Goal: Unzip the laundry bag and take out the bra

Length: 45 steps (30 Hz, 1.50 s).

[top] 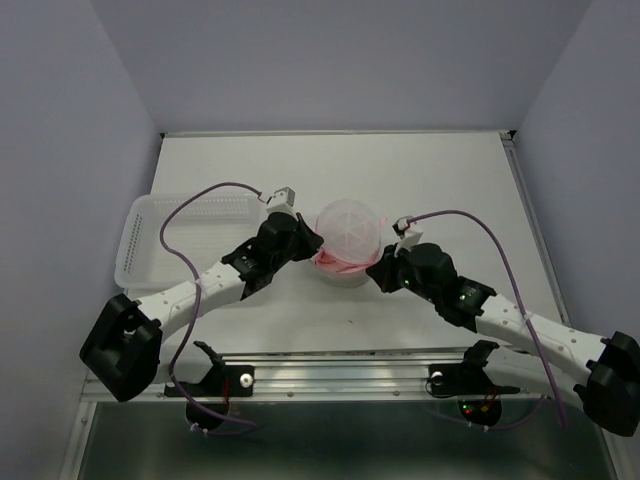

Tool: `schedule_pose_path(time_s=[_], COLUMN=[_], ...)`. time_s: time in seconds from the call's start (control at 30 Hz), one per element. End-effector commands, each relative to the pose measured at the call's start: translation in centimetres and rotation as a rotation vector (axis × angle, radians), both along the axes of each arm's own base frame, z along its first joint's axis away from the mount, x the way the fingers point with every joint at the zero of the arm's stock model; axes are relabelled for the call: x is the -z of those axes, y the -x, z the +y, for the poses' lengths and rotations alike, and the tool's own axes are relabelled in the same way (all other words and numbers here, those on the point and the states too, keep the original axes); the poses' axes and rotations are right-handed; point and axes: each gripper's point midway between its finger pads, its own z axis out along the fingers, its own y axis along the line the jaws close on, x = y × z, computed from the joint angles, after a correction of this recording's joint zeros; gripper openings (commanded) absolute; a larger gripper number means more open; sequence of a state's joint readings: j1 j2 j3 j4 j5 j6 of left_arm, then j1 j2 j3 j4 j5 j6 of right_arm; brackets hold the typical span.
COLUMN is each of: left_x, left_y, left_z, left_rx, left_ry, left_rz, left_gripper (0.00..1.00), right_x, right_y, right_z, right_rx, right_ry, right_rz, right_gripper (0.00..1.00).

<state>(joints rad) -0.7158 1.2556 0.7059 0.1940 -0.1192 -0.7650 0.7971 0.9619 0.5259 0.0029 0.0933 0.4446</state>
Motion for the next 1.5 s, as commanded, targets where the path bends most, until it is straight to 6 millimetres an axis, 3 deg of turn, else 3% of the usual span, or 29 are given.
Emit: schedule_pose_path(time_s=[0.0, 0.1, 0.17, 0.2, 0.23, 0.3, 0.43, 0.47, 0.53, 0.57, 0.63, 0.77, 0.83, 0.9, 0.97, 1.07, 1.1, 1.2, 1.23, 1.3, 1.47], left_x=[-3.7, -5.3, -6.6, -7.5, -7.7, -7.2, -7.3, -6.6, -6.4, -5.1, -4.2, -2.0, -0.8, -1.3, -0.5, -0.6, -1.0, -0.2, 0.1, 0.4, 0.0], left_y=[-3.4, -3.3, -2.7, -2.0, -1.5, -0.5, 2.5, 3.0, 4.8, 5.5, 6.6, 8.3, 8.1, 7.7, 7.2, 6.0, 5.7, 5.1, 5.0, 4.7, 3.8], left_z=[1.1, -0.1, -0.4, -0.3, -0.1, 0.8, 2.5, 2.9, 2.6, 2.8, 2.2, -0.5, -1.6, -2.9, -3.8, -4.8, -5.1, -4.9, -4.6, -3.5, 0.0], left_rx=[-0.041, 0.006, 0.02, 0.029, 0.028, 0.002, -0.033, -0.049, -0.039, -0.05, -0.052, 0.0, 0.01, 0.021, 0.022, 0.013, 0.012, -0.014, -0.024, -0.056, -0.124], left_ry=[-0.063, -0.021, 0.028, 0.059, 0.072, 0.085, 0.096, 0.088, 0.121, 0.109, 0.148, 0.179, 0.17, 0.2, 0.179, 0.164, 0.163, 0.105, 0.089, 0.061, 0.05], left_rz=[-0.121, -0.126, -0.132, -0.141, -0.139, -0.112, -0.095, -0.081, -0.057, -0.03, 0.012, 0.068, 0.088, 0.076, 0.086, 0.069, 0.06, 0.063, 0.065, 0.066, 0.041], left_gripper=[0.0, 0.04, 0.31, 0.59, 0.72, 0.85, 0.88, 0.88, 0.88, 0.88, 0.88, 0.85, 0.82, 0.82, 0.81, 0.73, 0.69, 0.35, 0.15, 0.0, 0.0], right_x=[-0.1, -0.2, -0.4, -0.3, -0.4, -0.9, -1.0, -1.1, -1.0, -1.2, -1.3, -1.2, -1.3, -1.3, -1.3, -1.6, -1.6, -1.0, -1.1, -0.1, 0.4], right_y=[0.4, 0.4, 0.4, 0.4, 0.4, 0.1, -0.4, -0.5, -0.7, -0.8, -0.9, -1.2, -1.3, -0.9, -0.8, -0.7, -0.7, -0.4, -1.0, -0.8, -0.7], right_z=[-0.2, 0.6, 0.9, 1.0, 1.1, 1.5, 1.8, 2.0, 2.2, 2.4, 2.7, 3.2, 3.4, 3.7, 3.7, 3.7, 3.6, 2.8, 1.9, 0.4, -3.0], right_rx=[-0.027, -0.053, -0.061, -0.06, -0.062, -0.061, -0.048, -0.047, -0.046, -0.047, -0.049, -0.055, -0.054, -0.082, -0.085, -0.088, -0.087, -0.068, -0.021, 0.013, 0.102], right_ry=[0.019, 0.008, -0.001, -0.008, -0.011, -0.035, -0.047, -0.053, -0.059, -0.066, -0.073, -0.084, -0.089, -0.097, -0.1, -0.107, -0.108, -0.077, -0.044, 0.028, 0.128], right_rz=[0.006, 0.015, 0.017, 0.023, 0.026, 0.009, 0.013, 0.008, 0.015, 0.011, 0.012, 0.016, 0.016, 0.027, 0.029, 0.025, 0.021, 0.031, 0.011, 0.031, -0.006], right_gripper=[0.01, 0.01, 0.01, 0.01, 0.01, 0.01, 0.01, 0.01, 0.01, 0.01, 0.01, 0.01, 0.01, 0.01, 0.01, 0.01, 0.01, 0.01, 0.01, 0.01, 0.01])
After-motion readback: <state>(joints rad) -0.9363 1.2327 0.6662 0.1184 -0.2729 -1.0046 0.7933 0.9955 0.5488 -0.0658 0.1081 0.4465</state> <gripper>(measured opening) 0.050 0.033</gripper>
